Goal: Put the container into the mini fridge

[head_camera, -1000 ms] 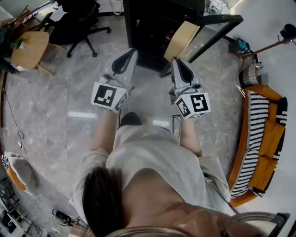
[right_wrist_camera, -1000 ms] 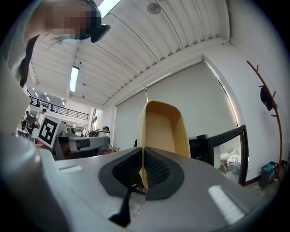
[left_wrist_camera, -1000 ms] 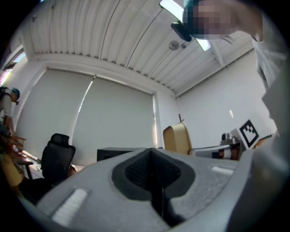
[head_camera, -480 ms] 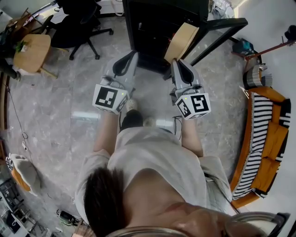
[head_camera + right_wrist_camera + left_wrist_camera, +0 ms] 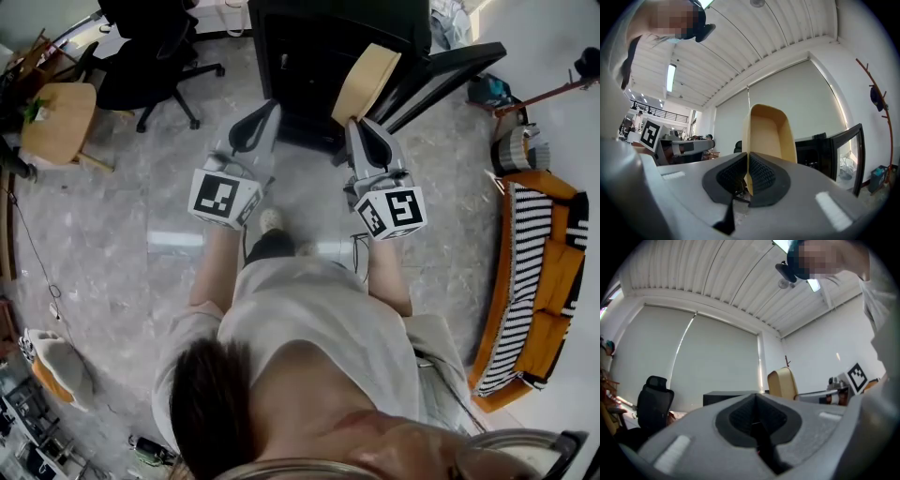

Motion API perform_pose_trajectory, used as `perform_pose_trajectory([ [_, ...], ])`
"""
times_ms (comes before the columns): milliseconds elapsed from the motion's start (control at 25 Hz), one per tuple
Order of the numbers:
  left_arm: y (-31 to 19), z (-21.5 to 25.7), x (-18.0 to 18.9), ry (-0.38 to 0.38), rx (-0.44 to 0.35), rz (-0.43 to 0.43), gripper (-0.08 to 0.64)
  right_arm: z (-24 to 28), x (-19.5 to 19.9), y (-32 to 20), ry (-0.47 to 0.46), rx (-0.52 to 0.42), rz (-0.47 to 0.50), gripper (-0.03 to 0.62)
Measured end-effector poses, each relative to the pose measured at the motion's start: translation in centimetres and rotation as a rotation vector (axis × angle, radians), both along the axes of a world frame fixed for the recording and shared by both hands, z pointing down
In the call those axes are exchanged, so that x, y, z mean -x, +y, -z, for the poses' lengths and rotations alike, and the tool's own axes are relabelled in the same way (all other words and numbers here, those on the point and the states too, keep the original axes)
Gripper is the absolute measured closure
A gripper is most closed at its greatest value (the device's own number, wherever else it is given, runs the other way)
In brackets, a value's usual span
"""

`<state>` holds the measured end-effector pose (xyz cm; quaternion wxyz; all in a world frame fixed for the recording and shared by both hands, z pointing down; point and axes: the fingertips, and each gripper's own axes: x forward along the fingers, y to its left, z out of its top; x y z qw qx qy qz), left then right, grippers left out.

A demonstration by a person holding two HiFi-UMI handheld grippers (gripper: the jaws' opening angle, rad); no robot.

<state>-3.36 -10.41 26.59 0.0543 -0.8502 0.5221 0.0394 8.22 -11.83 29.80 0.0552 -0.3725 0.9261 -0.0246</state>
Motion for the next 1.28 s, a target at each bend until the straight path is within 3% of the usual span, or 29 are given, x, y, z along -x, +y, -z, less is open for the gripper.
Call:
perform_pose_trajectory([
  [880,-9.6,-1.4,8.0,0.013,0.021,-0.137,0.558,-1.3,8.7,-7.3,0.048,0.003,-0.089,0.586],
  [1280,-12.2,-3.3,9.1,0.024,0.061,-0.161,0.558,-4.0,10.6,-9.4,0.164,0.019,-0.065,0.586],
])
